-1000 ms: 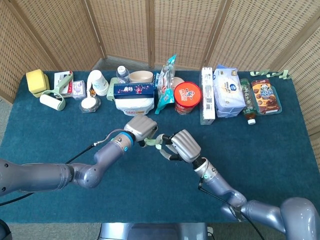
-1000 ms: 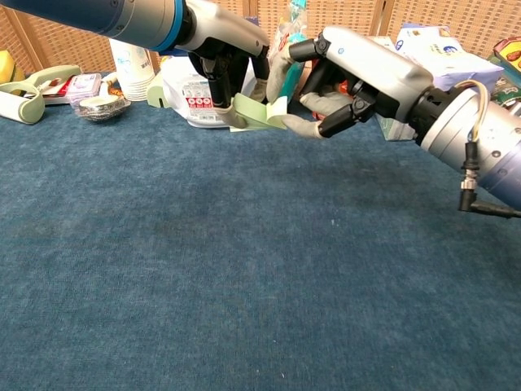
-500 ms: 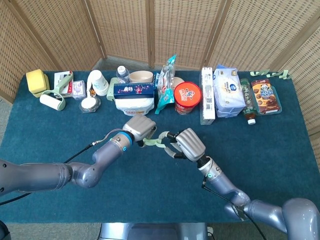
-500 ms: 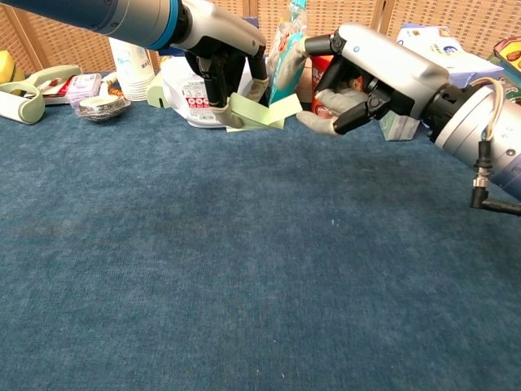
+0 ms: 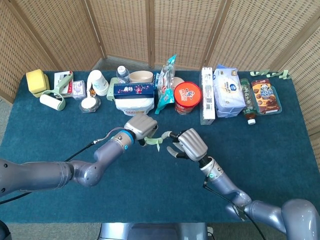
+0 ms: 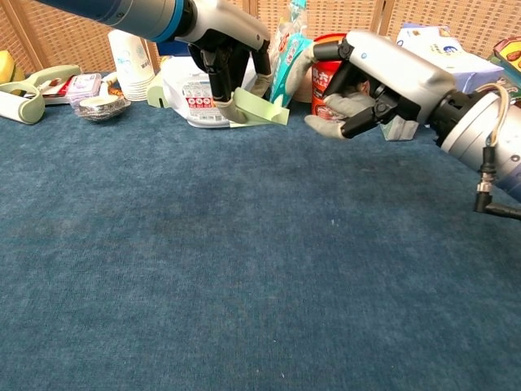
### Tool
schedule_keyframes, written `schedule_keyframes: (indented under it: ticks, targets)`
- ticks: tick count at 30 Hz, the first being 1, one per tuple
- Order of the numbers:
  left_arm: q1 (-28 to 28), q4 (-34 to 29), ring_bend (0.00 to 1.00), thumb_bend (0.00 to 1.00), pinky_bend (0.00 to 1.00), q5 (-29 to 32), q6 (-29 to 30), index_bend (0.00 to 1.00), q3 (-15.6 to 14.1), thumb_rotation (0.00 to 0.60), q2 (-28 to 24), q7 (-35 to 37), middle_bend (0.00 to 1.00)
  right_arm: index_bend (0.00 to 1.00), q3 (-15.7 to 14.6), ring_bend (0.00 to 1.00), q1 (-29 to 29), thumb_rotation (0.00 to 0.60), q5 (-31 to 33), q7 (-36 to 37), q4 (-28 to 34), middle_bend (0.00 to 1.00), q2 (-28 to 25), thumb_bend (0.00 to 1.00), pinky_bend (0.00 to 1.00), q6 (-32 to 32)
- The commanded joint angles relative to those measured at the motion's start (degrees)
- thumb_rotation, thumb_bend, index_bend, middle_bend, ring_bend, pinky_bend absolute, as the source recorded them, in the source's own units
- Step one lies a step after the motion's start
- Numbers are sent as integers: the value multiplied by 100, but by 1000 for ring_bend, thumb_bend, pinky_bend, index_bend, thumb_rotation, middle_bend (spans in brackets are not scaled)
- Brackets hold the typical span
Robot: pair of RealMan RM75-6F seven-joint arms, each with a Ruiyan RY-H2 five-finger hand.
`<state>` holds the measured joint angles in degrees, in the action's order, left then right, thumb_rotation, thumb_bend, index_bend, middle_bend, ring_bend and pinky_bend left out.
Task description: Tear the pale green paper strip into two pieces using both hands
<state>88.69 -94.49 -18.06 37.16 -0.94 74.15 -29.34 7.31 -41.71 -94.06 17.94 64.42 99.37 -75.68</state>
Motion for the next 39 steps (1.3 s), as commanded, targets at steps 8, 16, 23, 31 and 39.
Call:
schedule_keyframes:
  ticks: [8, 16, 23, 31, 39]
  targets:
    - [89, 120, 1000, 374, 1000, 68, -58, 583, -43, 600, 65, 45, 1000, 387, 16, 936, -108, 600, -170, -30, 75, 1000, 47, 393, 815, -121]
    - [161, 209, 1000, 374, 1000, 117, -85, 583, -76, 600, 139, 74, 1000, 392, -4, 936, -208, 600, -261, -177, 336, 1000, -20, 393, 815, -55]
    - [186, 219, 1000, 374, 1000, 110, -103, 583, -95, 600, 141, 118, 1000, 416, 2, 936, -292, 600, -246, -271, 403, 1000, -9, 393, 815, 71]
    - [185, 197, 1000, 374, 1000, 64, -111, 583, -136, 600, 122, 156, 1000, 443, -3, 936, -324, 600, -208, -279, 374, 1000, 15, 393, 815, 137]
    - [162, 113, 1000, 374, 1000, -54, -122, 583, -179, 600, 55, 194, 1000, 462, -9, 936, -342, 600, -188, -292, 315, 1000, -6, 393, 815, 167]
